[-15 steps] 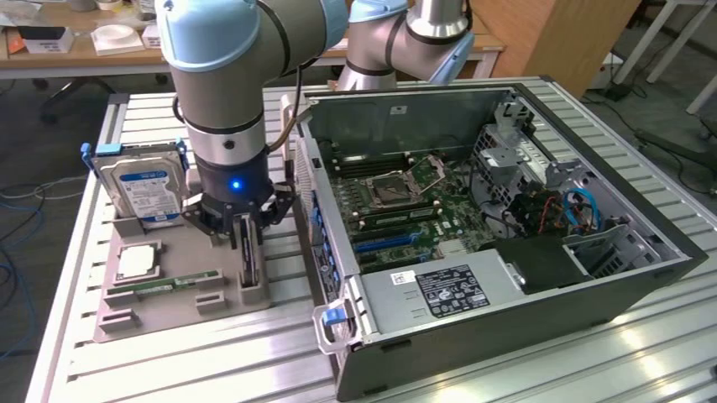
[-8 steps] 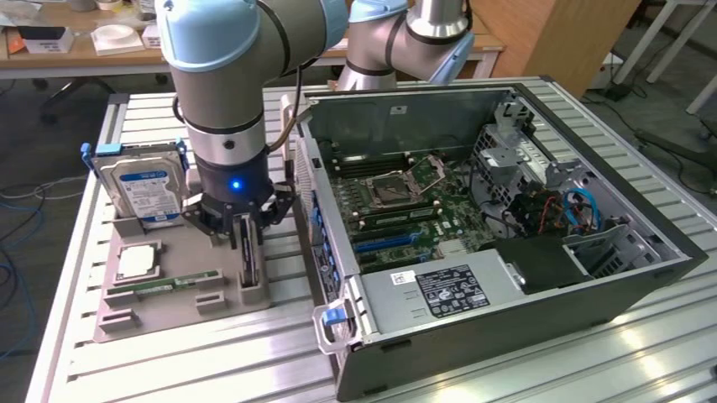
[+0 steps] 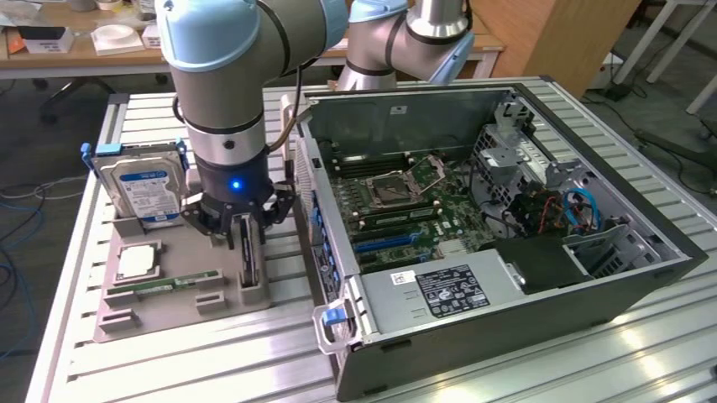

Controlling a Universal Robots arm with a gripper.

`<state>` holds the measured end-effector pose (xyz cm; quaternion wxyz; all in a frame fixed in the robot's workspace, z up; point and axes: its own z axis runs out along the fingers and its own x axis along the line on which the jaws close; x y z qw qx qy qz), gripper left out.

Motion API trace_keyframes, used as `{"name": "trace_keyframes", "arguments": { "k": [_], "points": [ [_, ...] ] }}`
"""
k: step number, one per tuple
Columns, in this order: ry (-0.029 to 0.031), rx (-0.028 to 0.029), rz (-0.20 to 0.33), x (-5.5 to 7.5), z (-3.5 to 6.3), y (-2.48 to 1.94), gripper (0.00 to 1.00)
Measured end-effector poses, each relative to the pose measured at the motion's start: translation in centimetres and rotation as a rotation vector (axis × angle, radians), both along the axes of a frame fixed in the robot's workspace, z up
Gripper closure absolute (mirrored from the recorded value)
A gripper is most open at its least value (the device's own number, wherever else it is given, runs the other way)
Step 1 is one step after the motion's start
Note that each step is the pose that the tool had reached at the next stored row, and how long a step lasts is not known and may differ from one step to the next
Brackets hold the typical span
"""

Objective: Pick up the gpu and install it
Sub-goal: 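Pick up the gpu and move the gpu toward the slot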

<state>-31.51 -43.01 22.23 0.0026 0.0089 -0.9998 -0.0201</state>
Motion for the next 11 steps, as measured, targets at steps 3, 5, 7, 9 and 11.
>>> {"name": "trace_keyframes", "arguments": {
  "k": [3, 5, 7, 9, 11],
  "points": [
    [0.0000, 0.0000, 0.000, 0.00, 0.00, 0.00, 0.53],
    [0.0000, 0.0000, 0.000, 0.00, 0.00, 0.00, 0.59],
    [0.0000, 0.0000, 0.000, 0.00, 0.00, 0.00, 0.66],
    [0.0000, 0.0000, 0.000, 0.00, 0.00, 0.00, 0.66],
    [0.0000, 0.0000, 0.000, 0.00, 0.00, 0.00, 0.66]
  ]
}}
